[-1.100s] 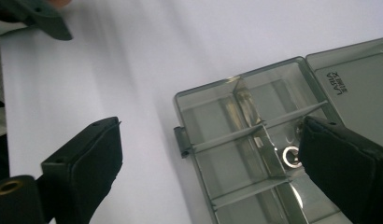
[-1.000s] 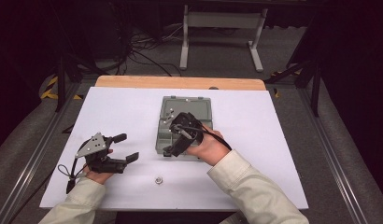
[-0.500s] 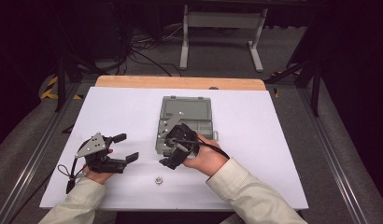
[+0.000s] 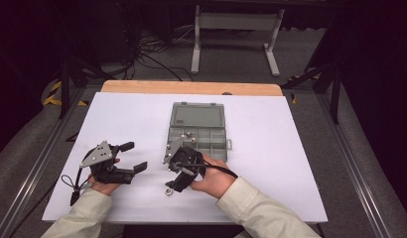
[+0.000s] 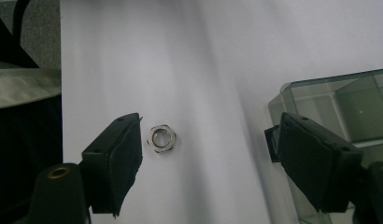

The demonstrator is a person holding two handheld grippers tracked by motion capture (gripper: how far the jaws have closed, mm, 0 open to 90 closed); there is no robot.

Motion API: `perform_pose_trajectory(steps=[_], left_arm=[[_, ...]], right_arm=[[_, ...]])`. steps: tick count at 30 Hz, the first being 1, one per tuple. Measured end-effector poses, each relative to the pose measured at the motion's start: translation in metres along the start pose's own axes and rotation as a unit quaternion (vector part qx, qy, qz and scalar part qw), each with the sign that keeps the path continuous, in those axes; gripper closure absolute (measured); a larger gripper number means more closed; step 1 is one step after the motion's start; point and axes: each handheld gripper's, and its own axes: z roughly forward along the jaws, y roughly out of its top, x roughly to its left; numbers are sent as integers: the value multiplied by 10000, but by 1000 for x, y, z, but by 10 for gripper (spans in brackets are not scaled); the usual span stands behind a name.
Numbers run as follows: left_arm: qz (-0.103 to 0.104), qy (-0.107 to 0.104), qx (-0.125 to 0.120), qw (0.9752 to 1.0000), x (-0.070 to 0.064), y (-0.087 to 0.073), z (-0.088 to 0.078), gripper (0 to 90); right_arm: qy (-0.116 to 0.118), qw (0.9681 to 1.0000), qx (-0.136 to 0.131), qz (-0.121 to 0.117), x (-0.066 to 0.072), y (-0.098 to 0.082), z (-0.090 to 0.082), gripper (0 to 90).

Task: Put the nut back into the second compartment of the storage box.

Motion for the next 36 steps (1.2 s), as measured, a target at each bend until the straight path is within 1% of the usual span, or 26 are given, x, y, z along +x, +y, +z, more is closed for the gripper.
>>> perform_pose_trajectory(steps=[1,2,3,6,8,9,11,17,20,22,24,29,32,36], left_arm=[[0,-2,0,10000,0,0,0,115],[0,-1,-1,10000,0,0,0,115],[-2,-2,-3,10000,0,0,0,115],[1,-2,-6,10000,0,0,0,115],[2,-2,-6,10000,0,0,0,115],[1,-3,-7,10000,0,0,0,115],[-3,-3,-5,10000,0,0,0,115],[-2,-4,-2,10000,0,0,0,115],[-1,-2,2,10000,0,0,0,115],[-1,0,5,10000,0,0,0,115],[-3,-4,0,10000,0,0,0,115],[-3,-6,-3,10000,0,0,0,115],[-2,-4,-4,10000,0,0,0,115],[0,-1,-4,10000,0,0,0,115]], right_arm=[[7,10000,9,-35,1,0,3,233],[41,10000,54,6,3,0,4,241],[61,10000,40,-53,3,0,7,246],[144,9998,129,-64,7,-1,13,253],[175,9997,137,-111,8,-1,17,259],[213,9995,198,-99,10,-2,19,262],[250,9994,231,-110,11,-2,21,266],[327,9988,349,-125,15,-4,31,289],[323,9986,400,-155,17,-5,36,295],[324,9986,401,-148,18,-5,38,300],[371,9982,462,-124,19,-6,40,308],[448,9974,545,-142,20,-7,46,342],[464,9971,591,-111,20,-8,49,365],[448,9972,604,-45,20,-9,51,421]])
